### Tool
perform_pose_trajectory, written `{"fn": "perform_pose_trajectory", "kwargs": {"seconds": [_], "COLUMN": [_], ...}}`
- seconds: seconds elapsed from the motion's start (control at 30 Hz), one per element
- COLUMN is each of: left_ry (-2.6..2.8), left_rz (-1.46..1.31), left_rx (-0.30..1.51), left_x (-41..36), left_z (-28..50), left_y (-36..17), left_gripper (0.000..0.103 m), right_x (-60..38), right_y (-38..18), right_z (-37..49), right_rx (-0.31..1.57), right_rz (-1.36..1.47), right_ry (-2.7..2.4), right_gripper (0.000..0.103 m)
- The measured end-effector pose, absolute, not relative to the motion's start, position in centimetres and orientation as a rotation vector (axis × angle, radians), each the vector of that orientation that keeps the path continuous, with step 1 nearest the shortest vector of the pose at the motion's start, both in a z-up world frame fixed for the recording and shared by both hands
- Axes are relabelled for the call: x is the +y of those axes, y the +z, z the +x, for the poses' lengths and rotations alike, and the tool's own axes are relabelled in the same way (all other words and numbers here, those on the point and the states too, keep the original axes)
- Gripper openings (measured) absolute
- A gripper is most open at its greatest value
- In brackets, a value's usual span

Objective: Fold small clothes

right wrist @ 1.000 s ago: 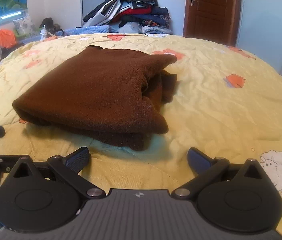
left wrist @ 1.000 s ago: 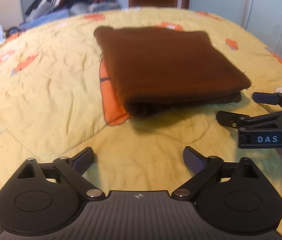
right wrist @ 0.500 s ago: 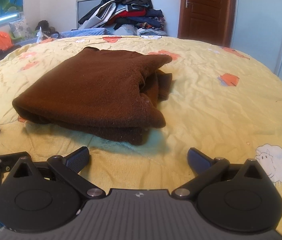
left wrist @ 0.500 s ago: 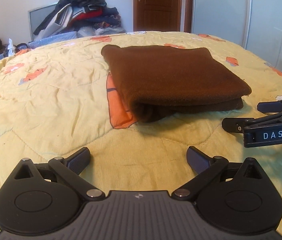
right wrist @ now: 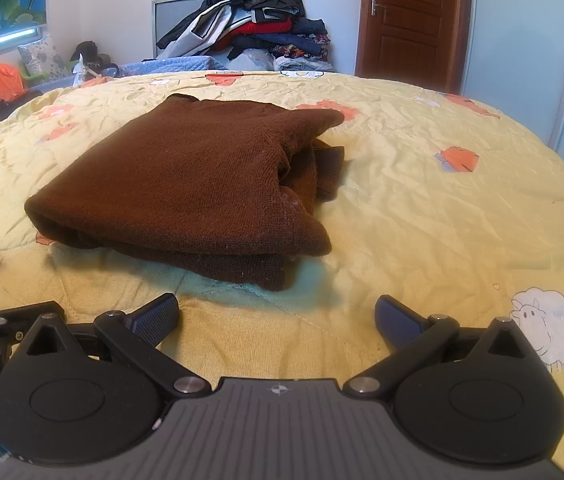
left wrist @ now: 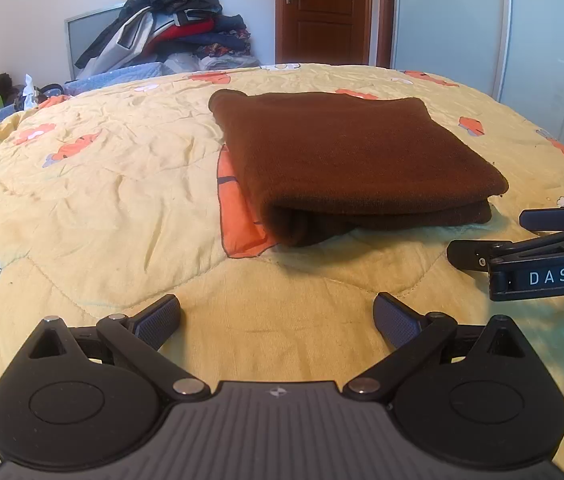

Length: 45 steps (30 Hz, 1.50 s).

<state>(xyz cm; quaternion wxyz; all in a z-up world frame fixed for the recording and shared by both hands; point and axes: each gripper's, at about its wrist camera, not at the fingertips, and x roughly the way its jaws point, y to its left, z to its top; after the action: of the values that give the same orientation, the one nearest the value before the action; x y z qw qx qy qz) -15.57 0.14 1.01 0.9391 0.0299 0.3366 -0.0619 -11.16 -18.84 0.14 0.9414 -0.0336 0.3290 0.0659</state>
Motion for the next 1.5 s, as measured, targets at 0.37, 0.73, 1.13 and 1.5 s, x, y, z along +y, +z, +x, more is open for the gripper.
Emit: {"fn": "perform_pose_trajectory", "kwargs": {"seconds": [0.37, 0.73, 1.13, 1.5], "left_ry": [-0.076, -0.051, -0.039, -0.05], "left_rz": [0.04, 0.028, -0.012, -0.033], "left_rx": [0.707, 0.695, 0.698, 0.696], "left_x": [-0.5, -0.9, -0.9, -0.6], "left_z": [-15.0, -14.4, -12.9, -12.9], "left_y": [1.2, 1.1, 1.2, 1.2], "left_gripper": [0.103, 0.103, 0.103, 0.103], "right_x": [-18.8, -18.8, -18.8, -17.9], "right_y": [0.1, 0.1, 0.2, 0.0], "right_z": [-11.2, -11.2, -10.8, -10.3], "right_rx": [0.671, 0.671, 0.672, 0.675], "right_rz": [-0.068, -0.068, -0.03, -0.005], "right_ry": [0.134, 0.134, 0.097, 0.008], "right_gripper": [0.103, 0.103, 0.103, 0.103]}}
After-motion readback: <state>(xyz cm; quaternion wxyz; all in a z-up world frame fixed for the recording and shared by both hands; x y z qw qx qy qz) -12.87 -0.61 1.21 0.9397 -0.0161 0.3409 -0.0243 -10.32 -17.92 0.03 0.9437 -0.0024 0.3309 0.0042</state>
